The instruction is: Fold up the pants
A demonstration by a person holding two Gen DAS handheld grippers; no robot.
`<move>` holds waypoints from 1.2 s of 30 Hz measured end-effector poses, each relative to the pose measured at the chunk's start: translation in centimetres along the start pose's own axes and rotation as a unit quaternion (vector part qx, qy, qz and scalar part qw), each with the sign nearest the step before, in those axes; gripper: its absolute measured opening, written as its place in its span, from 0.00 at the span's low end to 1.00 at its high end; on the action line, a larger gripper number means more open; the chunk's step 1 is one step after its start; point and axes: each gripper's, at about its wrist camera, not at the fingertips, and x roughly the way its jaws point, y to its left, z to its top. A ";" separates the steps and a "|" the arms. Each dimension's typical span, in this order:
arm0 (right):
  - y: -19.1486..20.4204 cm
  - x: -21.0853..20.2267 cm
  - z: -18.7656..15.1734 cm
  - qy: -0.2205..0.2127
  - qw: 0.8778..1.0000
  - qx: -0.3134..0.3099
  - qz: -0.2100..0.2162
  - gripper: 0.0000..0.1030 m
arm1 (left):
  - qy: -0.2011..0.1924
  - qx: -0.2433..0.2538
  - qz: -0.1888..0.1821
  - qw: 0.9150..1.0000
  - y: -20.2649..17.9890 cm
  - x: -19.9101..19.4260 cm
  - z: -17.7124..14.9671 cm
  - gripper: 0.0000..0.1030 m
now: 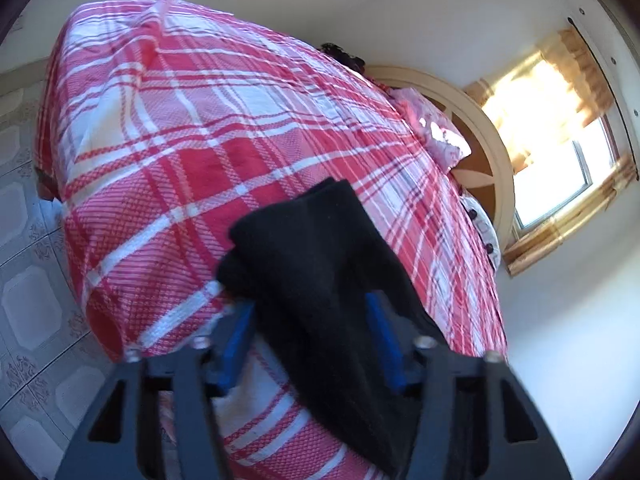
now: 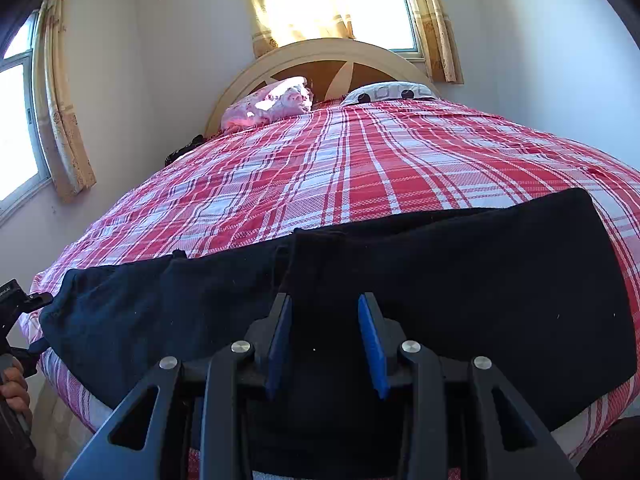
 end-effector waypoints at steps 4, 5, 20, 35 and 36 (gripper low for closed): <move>0.1 -0.1 -0.1 0.000 1.000 -0.002 -0.002 0.36 | 0.000 -0.005 0.002 1.000 0.5 0.2 0.0 0.19; 0.1 -0.1 -0.1 0.000 1.000 -0.003 -0.002 0.36 | 0.002 -0.001 0.001 1.000 0.3 0.2 0.0 0.18; -8.4 -5.3 2.1 -0.037 0.992 0.119 -0.005 0.37 | -0.060 0.369 -0.137 0.918 -20.0 -2.7 -5.5 0.14; -14.7 -9.0 1.1 -0.044 0.981 0.176 0.072 0.38 | 0.071 0.621 -0.262 0.736 -25.7 -0.9 -26.9 0.14; -14.8 -8.9 1.0 -0.040 0.980 0.177 0.077 0.38 | 0.080 0.635 -0.250 0.726 -25.2 -0.5 -27.4 0.15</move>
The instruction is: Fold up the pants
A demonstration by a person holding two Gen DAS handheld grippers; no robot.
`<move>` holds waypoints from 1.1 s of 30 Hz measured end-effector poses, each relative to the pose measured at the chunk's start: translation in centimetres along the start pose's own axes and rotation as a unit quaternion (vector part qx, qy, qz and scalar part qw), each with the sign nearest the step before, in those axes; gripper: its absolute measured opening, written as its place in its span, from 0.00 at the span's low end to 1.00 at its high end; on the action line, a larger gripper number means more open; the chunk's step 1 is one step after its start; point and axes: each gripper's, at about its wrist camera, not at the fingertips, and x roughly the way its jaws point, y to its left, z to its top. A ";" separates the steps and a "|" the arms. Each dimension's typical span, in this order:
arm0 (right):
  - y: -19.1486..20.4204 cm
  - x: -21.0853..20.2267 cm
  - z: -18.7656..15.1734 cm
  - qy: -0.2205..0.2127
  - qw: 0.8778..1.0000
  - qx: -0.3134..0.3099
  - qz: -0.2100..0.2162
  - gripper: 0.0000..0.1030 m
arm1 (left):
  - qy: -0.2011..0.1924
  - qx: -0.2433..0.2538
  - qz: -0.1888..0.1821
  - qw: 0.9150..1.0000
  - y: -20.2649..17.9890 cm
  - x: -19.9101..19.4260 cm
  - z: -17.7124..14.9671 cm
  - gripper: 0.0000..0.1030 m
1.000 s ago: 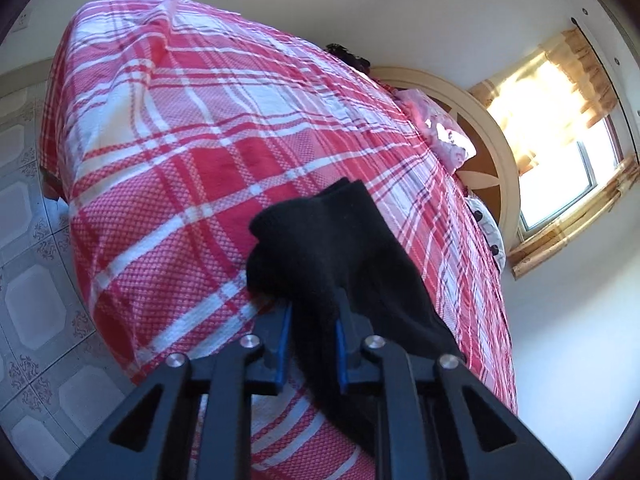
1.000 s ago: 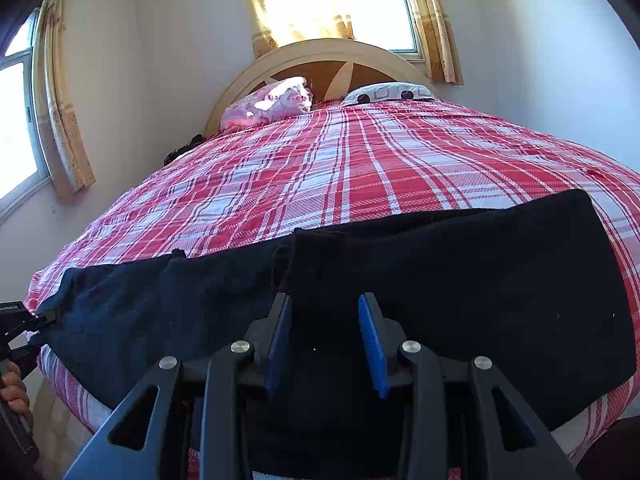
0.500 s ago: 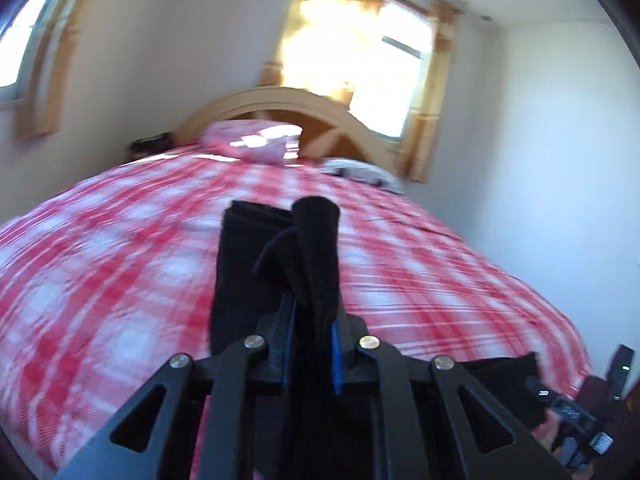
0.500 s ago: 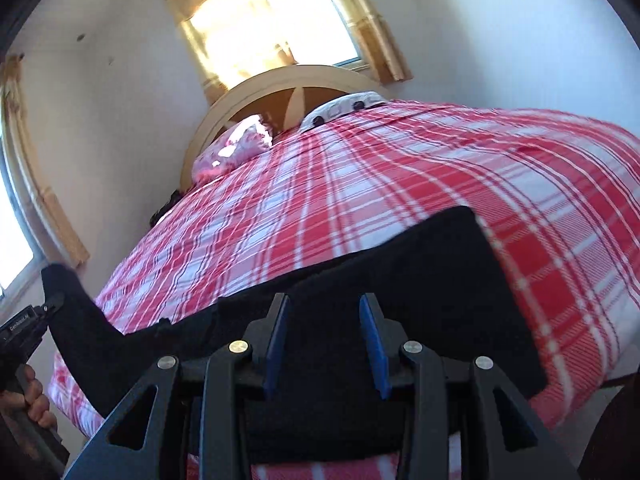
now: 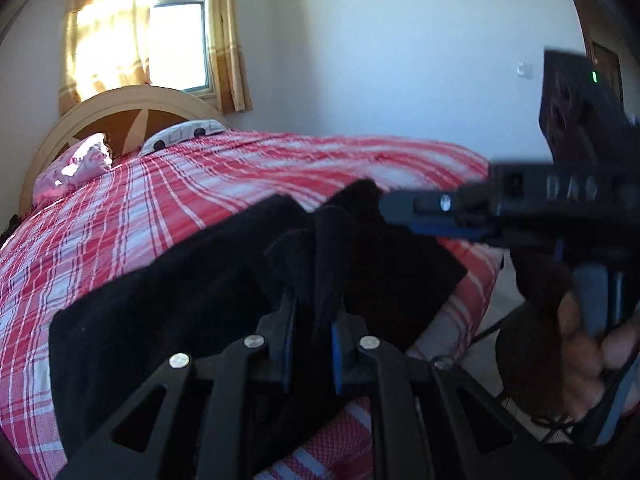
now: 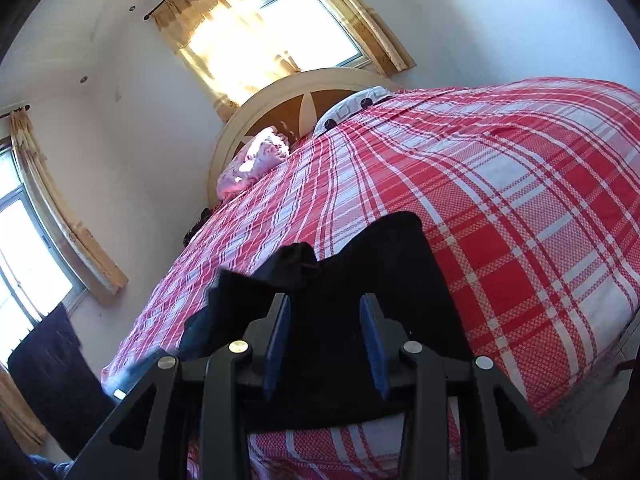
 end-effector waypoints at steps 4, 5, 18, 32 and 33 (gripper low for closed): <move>-0.9 0.7 -0.1 0.030 0.997 0.042 0.064 0.46 | -0.012 0.053 -0.006 0.998 -1.3 -2.0 -0.3 0.25; -1.2 1.1 0.1 0.038 0.994 0.055 0.083 0.55 | -0.013 0.057 -0.014 0.998 -1.4 -2.5 -0.2 0.29; -0.1 7.0 1.4 0.091 0.992 0.032 0.085 0.63 | -0.003 -0.107 0.073 0.992 8.7 -6.3 -0.5 0.68; 3.2 6.8 -2.2 0.104 0.991 -0.081 0.025 0.29 | 0.090 -0.140 0.139 0.976 10.5 -2.4 -2.4 0.75; 3.4 6.7 -2.2 0.102 0.991 -0.085 0.022 0.26 | 0.094 -0.139 0.144 0.975 10.5 -2.4 -2.4 0.77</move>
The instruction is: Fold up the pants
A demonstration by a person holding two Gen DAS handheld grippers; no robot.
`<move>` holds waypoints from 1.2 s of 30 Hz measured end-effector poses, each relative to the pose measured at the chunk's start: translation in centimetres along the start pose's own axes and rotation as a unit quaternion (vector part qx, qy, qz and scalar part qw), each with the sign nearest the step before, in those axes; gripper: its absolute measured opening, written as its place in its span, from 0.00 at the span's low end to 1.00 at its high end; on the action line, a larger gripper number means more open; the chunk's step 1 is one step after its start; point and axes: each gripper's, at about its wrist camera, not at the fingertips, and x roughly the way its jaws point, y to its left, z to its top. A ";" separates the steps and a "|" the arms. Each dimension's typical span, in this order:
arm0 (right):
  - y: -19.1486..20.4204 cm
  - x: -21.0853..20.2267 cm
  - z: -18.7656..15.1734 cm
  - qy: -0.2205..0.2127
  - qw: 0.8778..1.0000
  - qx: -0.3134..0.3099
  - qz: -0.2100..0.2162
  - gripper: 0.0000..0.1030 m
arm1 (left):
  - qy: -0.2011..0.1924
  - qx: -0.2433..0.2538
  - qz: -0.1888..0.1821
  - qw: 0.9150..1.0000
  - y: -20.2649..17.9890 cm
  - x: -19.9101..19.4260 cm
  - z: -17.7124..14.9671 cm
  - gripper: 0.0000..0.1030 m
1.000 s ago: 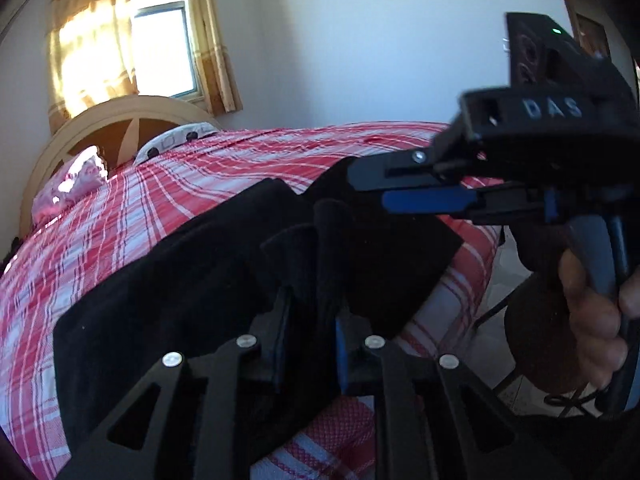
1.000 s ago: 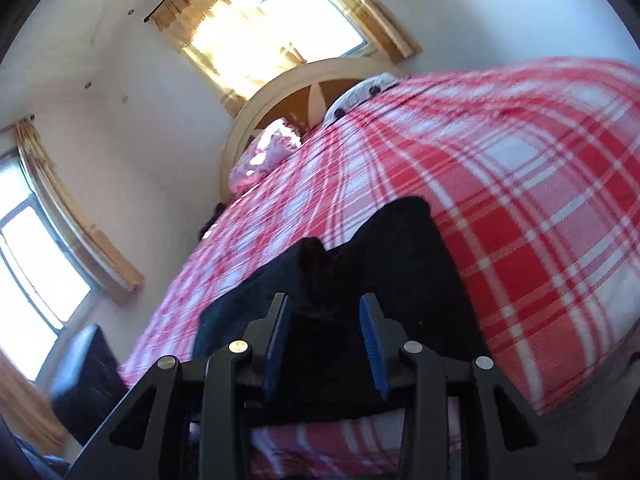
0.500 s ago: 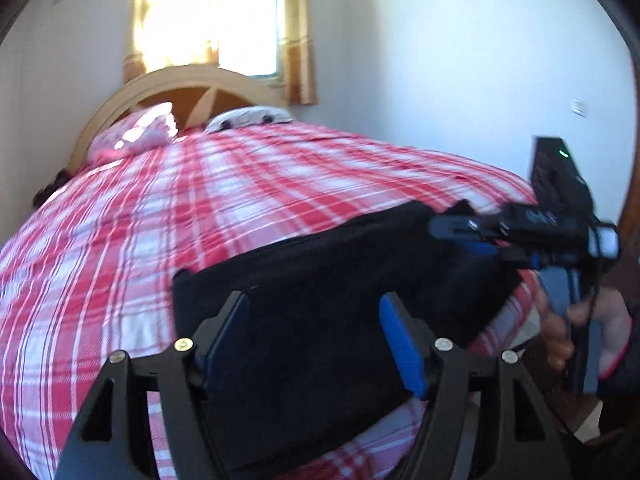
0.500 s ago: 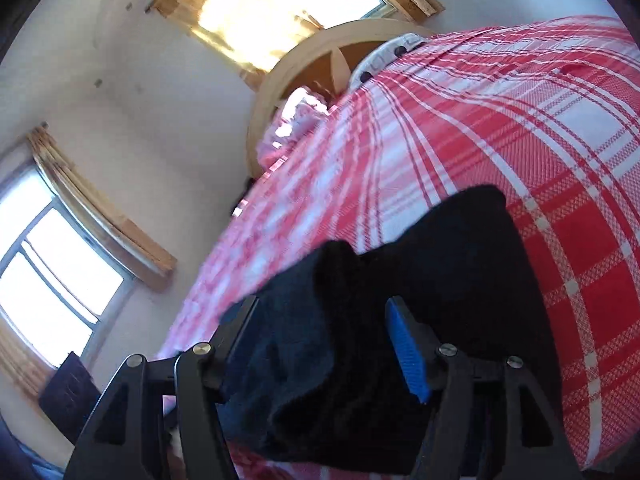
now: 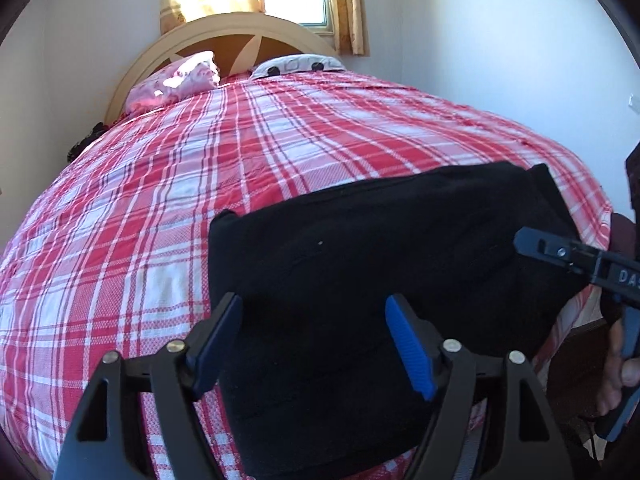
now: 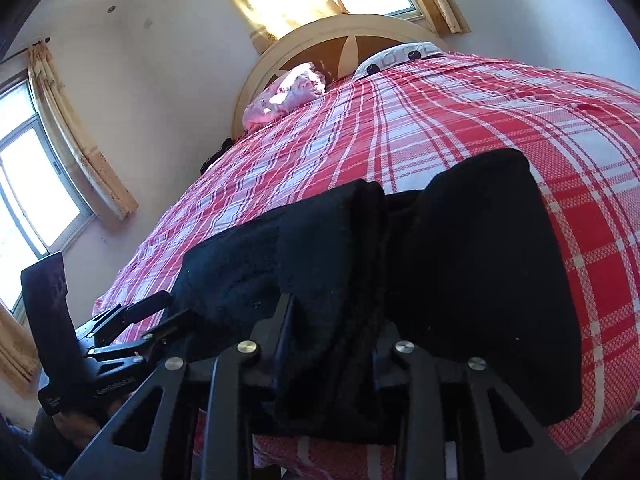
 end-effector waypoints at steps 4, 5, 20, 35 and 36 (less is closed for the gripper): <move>1.2 -0.5 0.5 -0.011 1.000 -0.026 -0.010 0.23 | 0.013 0.003 0.025 1.000 -0.1 0.3 0.3 0.87; 1.3 -0.8 0.6 -0.016 0.999 -0.028 -0.011 0.23 | 0.017 0.001 0.028 0.999 -0.1 0.5 0.4 0.88; 2.6 -3.5 1.2 -0.062 0.995 -0.062 -0.047 0.22 | 0.036 0.004 0.057 0.998 -1.0 0.7 1.1 0.99; -0.6 -6.2 0.7 -0.093 0.985 -0.055 -0.135 0.22 | 0.016 -0.001 0.078 0.997 -0.9 -0.1 1.9 0.99; -1.1 -6.2 0.9 -0.090 0.986 -0.053 -0.130 0.22 | 0.020 -0.001 0.081 0.997 -1.0 0.1 1.8 0.99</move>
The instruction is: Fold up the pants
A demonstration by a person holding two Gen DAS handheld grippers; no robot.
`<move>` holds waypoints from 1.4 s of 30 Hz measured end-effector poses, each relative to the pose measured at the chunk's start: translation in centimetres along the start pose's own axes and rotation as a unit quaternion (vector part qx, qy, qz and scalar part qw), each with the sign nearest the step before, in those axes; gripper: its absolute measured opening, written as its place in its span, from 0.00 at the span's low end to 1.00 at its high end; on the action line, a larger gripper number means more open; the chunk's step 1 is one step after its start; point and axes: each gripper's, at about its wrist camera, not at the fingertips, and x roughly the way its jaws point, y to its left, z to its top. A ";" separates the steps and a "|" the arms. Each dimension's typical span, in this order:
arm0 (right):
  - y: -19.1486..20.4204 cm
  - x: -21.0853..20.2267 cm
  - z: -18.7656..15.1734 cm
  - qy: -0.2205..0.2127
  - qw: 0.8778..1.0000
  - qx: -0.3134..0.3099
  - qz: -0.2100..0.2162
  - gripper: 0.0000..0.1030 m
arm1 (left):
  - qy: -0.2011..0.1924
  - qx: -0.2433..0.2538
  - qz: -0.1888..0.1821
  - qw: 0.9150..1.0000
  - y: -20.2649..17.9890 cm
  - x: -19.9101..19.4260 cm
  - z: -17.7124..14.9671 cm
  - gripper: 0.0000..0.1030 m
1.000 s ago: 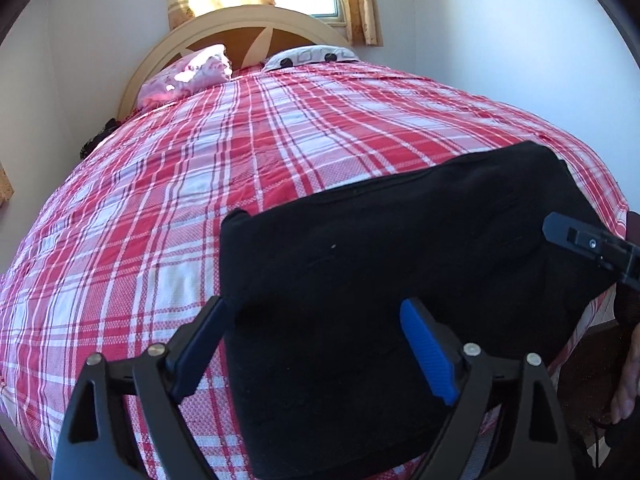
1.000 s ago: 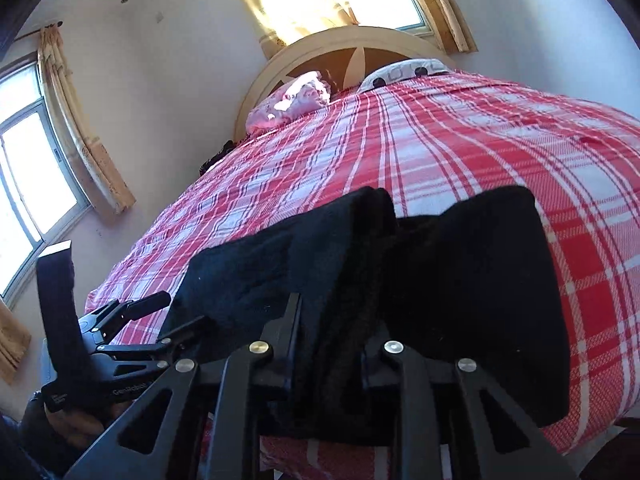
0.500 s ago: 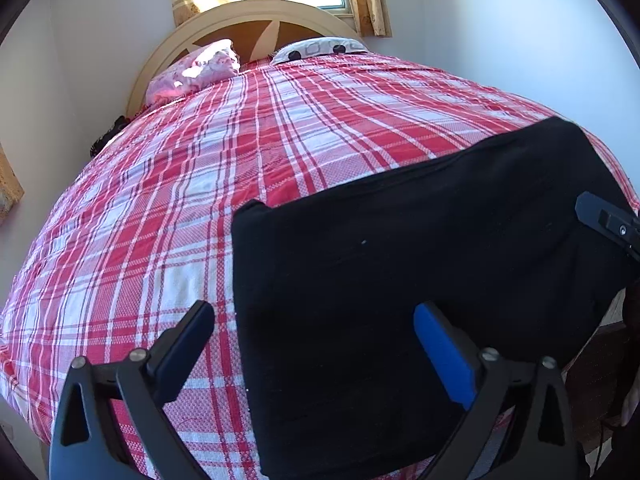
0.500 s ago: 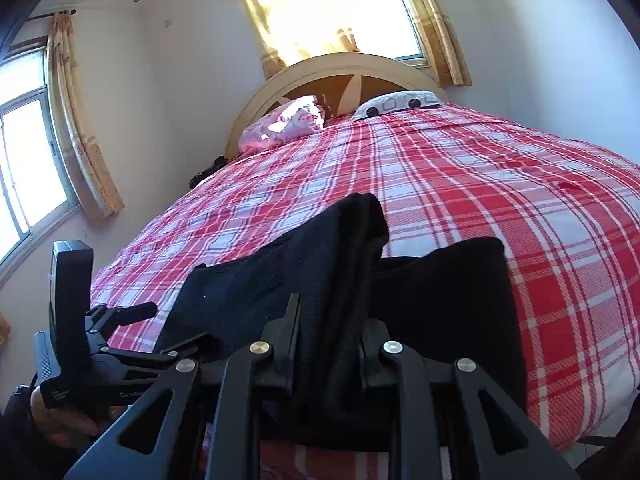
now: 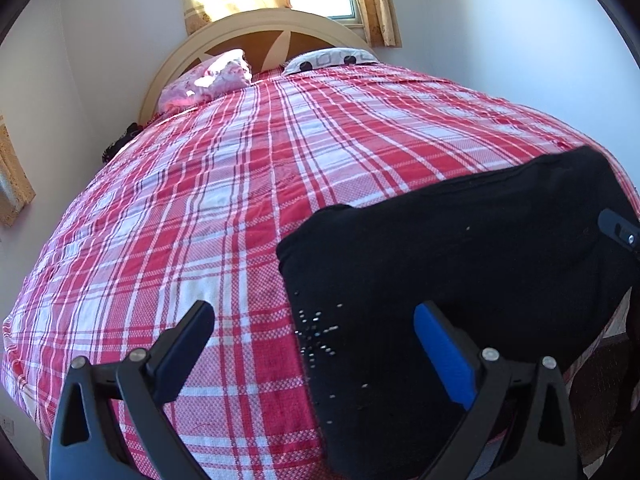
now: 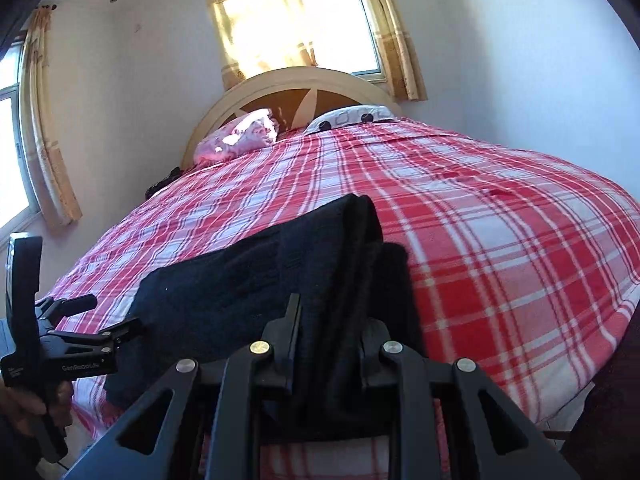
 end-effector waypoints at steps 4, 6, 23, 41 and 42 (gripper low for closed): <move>-1.3 3.3 -1.2 0.067 0.997 0.008 0.024 0.23 | 0.016 -0.007 0.003 1.000 -0.3 0.8 -0.3 0.99; -1.8 3.3 -1.7 0.051 0.998 0.025 0.037 0.24 | 0.014 -0.010 0.002 1.000 -0.1 0.8 -0.4 0.99; 0.5 3.9 -0.6 0.081 0.995 0.007 0.051 0.29 | -0.025 -0.113 0.071 0.991 9.4 -0.5 -0.3 0.99; 5.4 0.9 -0.2 0.013 0.997 -0.050 0.060 0.44 | -0.055 -0.056 0.008 0.997 1.6 1.8 3.3 0.99; 5.2 1.8 -0.8 0.031 0.997 -0.048 0.053 0.44 | -0.044 -0.054 0.008 0.998 1.3 2.4 3.0 0.99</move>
